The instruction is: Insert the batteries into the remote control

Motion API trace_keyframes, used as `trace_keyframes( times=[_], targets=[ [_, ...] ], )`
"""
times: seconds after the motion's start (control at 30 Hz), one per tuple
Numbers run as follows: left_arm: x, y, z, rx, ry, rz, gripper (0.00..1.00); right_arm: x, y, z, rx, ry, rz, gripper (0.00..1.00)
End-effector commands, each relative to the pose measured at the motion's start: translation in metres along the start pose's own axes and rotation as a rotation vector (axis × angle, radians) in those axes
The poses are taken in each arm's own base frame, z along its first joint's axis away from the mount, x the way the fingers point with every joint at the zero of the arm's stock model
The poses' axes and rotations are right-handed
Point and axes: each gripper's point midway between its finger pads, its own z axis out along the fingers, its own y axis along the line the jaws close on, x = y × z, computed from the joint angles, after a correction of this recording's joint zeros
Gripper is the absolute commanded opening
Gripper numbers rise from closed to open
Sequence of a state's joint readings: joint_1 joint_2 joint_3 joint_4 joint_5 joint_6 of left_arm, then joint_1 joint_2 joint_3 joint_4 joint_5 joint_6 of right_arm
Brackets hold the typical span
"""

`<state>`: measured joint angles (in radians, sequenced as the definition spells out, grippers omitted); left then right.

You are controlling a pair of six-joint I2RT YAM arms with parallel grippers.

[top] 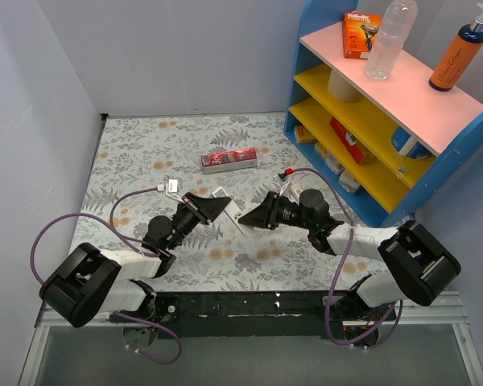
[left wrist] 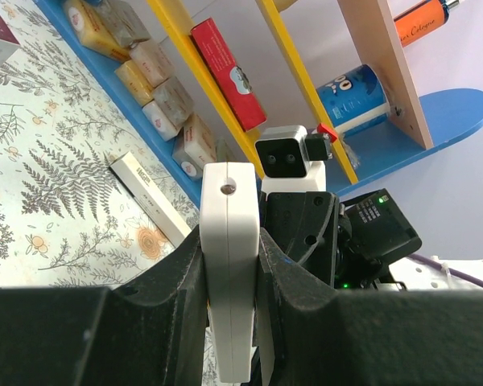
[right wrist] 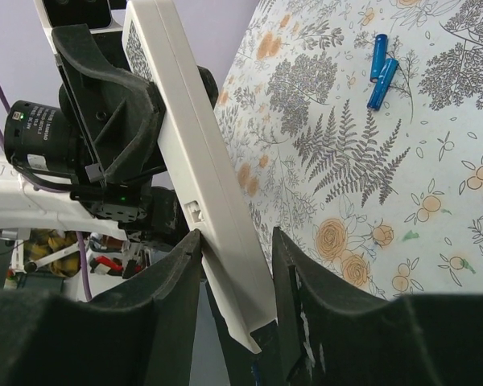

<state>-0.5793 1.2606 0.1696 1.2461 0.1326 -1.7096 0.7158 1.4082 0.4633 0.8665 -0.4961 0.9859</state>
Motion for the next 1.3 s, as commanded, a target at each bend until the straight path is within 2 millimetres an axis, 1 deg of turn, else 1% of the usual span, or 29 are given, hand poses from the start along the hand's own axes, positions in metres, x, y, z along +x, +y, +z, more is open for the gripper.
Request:
trace_keyframes(
  times=[0.0,0.07,0.1,0.13,0.2,0.23,0.27,0.33,0.37,0.4,0.43,0.5,0.53,0.57,0.6,0.7,0.73,0.83,0.87,0.93,0.97,1.0,1.03,1.13,1.17,1.23,1.27],
  targets=[
    [-0.060,-0.060,-0.002,0.212,-0.255,0.070,0.00,0.026,-0.026,-0.009,0.094,0.071,0.045,0.30],
    [-0.060,-0.058,0.000,0.203,-0.252,0.063,0.00,0.017,-0.016,-0.005,0.068,0.056,0.010,0.33],
    [-0.060,-0.053,0.001,0.183,-0.252,0.060,0.00,0.013,-0.014,-0.004,0.064,0.050,-0.003,0.34],
    [-0.059,-0.052,0.002,0.174,-0.250,0.051,0.00,0.005,-0.007,0.000,0.048,0.038,-0.037,0.35],
    [-0.056,-0.044,0.004,0.141,-0.235,0.038,0.00,-0.001,-0.006,0.003,0.064,0.034,-0.054,0.39],
    [-0.060,-0.038,0.004,0.110,-0.258,0.017,0.00,-0.005,-0.005,0.005,0.066,0.030,-0.075,0.40],
    [-0.059,-0.034,0.005,0.091,-0.256,0.008,0.00,-0.012,0.000,0.008,0.061,0.022,-0.095,0.43],
    [-0.058,-0.022,0.006,0.043,-0.257,-0.009,0.00,-0.016,-0.001,0.010,0.081,0.024,-0.104,0.45],
    [-0.057,-0.020,0.006,0.031,-0.257,-0.023,0.00,-0.018,0.000,0.011,0.080,0.024,-0.125,0.48],
    [-0.056,-0.013,0.006,0.002,-0.254,-0.030,0.00,-0.024,0.005,0.013,0.074,0.016,-0.138,0.49],
    [-0.055,-0.010,0.006,-0.013,-0.253,-0.036,0.00,-0.024,0.005,0.013,0.080,0.019,-0.143,0.50],
    [-0.054,-0.003,0.006,-0.042,-0.252,-0.044,0.00,-0.033,0.011,0.015,0.077,0.007,-0.186,0.54],
    [-0.054,-0.001,0.007,-0.050,-0.253,-0.046,0.00,-0.033,0.010,0.015,0.089,0.015,-0.192,0.56],
    [-0.055,0.001,0.007,-0.063,-0.258,-0.046,0.00,-0.036,0.012,0.015,0.090,0.015,-0.205,0.61],
    [-0.053,0.007,0.007,-0.085,-0.252,-0.056,0.00,-0.042,0.018,0.017,0.086,0.007,-0.241,0.63],
    [-0.051,0.014,0.007,-0.117,-0.246,-0.065,0.00,-0.049,0.021,0.015,0.106,0.005,-0.297,0.70],
    [-0.050,0.014,0.008,-0.119,-0.242,-0.066,0.00,-0.054,0.026,0.014,0.104,-0.005,-0.317,0.71],
    [-0.050,0.014,0.009,-0.120,-0.241,-0.076,0.00,-0.061,0.031,0.015,0.108,-0.010,-0.360,0.73],
    [-0.049,0.017,0.008,-0.134,-0.238,-0.078,0.00,-0.062,0.032,0.014,0.108,-0.009,-0.370,0.73],
    [-0.050,0.023,0.008,-0.164,-0.244,-0.087,0.00,-0.063,0.031,0.013,0.121,-0.004,-0.399,0.73],
    [-0.047,0.028,0.009,-0.189,-0.237,-0.086,0.00,-0.065,0.027,0.012,0.144,-0.009,-0.414,0.73],
    [-0.048,0.032,0.008,-0.204,-0.243,-0.084,0.00,-0.063,0.022,0.009,0.171,0.003,-0.420,0.73],
    [-0.048,0.034,0.007,-0.213,-0.244,-0.082,0.00,-0.062,0.018,0.005,0.193,0.011,-0.459,0.72],
    [-0.050,0.038,0.005,-0.234,-0.256,-0.074,0.00,-0.059,0.002,-0.008,0.280,0.027,-0.505,0.70],
    [-0.049,0.040,0.005,-0.247,-0.252,-0.074,0.00,-0.059,-0.008,-0.013,0.323,0.028,-0.542,0.69],
    [-0.052,0.040,0.004,-0.260,-0.259,-0.064,0.00,-0.055,-0.020,-0.026,0.389,0.056,-0.569,0.68],
    [-0.050,0.046,0.003,-0.291,-0.252,-0.058,0.00,-0.054,-0.031,-0.033,0.444,0.063,-0.596,0.67]
  ],
)
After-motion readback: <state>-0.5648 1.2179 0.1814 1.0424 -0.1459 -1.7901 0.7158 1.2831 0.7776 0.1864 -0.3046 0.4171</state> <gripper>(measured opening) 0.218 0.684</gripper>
